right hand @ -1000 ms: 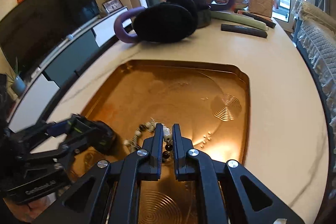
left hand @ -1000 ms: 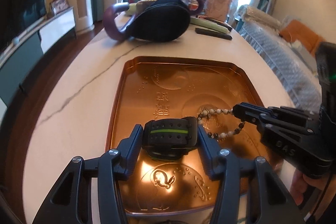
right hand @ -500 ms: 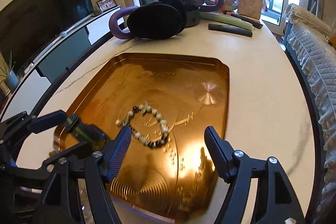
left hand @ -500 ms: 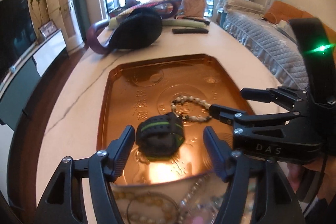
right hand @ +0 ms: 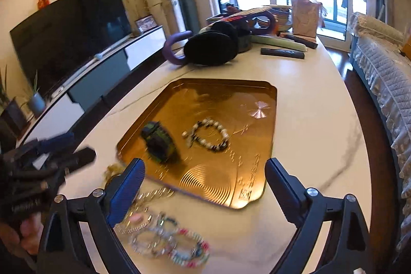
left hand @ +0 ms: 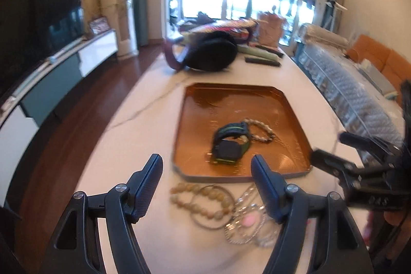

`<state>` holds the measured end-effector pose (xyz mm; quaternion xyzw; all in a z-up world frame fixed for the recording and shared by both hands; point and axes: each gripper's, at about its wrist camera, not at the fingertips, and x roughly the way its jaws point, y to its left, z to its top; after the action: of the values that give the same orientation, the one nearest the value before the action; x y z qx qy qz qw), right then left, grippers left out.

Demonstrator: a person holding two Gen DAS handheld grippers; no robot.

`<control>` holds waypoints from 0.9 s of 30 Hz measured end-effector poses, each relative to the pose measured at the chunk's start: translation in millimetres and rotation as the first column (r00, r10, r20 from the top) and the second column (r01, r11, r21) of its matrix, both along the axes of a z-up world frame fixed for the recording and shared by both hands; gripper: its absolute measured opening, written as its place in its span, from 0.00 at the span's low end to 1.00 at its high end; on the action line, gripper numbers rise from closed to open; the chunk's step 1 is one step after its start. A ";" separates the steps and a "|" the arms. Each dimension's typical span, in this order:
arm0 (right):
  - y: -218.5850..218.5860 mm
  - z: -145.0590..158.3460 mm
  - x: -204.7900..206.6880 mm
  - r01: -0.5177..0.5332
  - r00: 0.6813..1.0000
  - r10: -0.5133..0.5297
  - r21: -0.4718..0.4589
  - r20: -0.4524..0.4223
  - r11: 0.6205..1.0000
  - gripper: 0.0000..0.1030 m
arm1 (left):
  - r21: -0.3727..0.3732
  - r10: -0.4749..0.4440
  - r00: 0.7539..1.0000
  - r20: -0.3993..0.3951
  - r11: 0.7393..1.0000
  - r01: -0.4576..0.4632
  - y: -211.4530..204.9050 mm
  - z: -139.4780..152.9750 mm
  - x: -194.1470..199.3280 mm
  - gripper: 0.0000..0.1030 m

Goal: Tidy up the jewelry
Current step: 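Open both tools to drop the smartwatch and bead bracelet into the tray, then grasp the silver bangle with the left tool while the right tool grasps the pearl bracelet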

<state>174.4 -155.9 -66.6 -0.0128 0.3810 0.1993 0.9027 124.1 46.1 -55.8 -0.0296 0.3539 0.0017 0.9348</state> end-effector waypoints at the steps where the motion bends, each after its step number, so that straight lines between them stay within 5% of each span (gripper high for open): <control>1: -0.1 1.0 -6.0 -0.002 1.000 0.002 -0.006 0.000 1.000 0.92 | -0.009 0.005 1.000 0.007 1.000 -0.005 3.4 2.2 -5.7 0.69; 9: 1.4 11.1 -40.5 -0.075 0.997 0.075 0.029 0.014 0.997 0.92 | -0.057 -0.017 0.999 -0.046 0.998 0.014 17.3 -0.5 -18.5 0.68; 14: -1.4 0.1 -39.0 -0.080 0.997 0.082 0.067 -0.017 0.995 0.92 | 0.008 -0.023 0.995 -0.101 1.000 0.023 20.3 -28.1 -18.3 0.63; 18: -0.6 -8.0 -42.1 -0.087 0.996 0.087 0.052 0.005 0.995 0.92 | -0.096 -0.032 0.988 -0.152 0.995 0.017 27.3 -46.7 -16.1 0.54; 24: 3.1 -25.3 -29.9 -0.080 0.993 0.087 0.099 -0.073 0.992 0.87 | 0.019 -0.072 0.987 -0.142 0.997 0.075 15.7 -62.6 -17.9 0.49; 27: 7.7 -26.7 -27.3 -0.089 0.991 0.101 0.133 -0.090 0.987 0.85 | -0.067 -0.068 0.980 -0.188 0.996 0.056 25.2 -72.1 -10.4 0.39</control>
<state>147.1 -148.2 -93.3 0.0369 0.4097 0.2667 0.8716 113.7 71.3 -127.9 -0.0468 0.4422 -0.0353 0.8950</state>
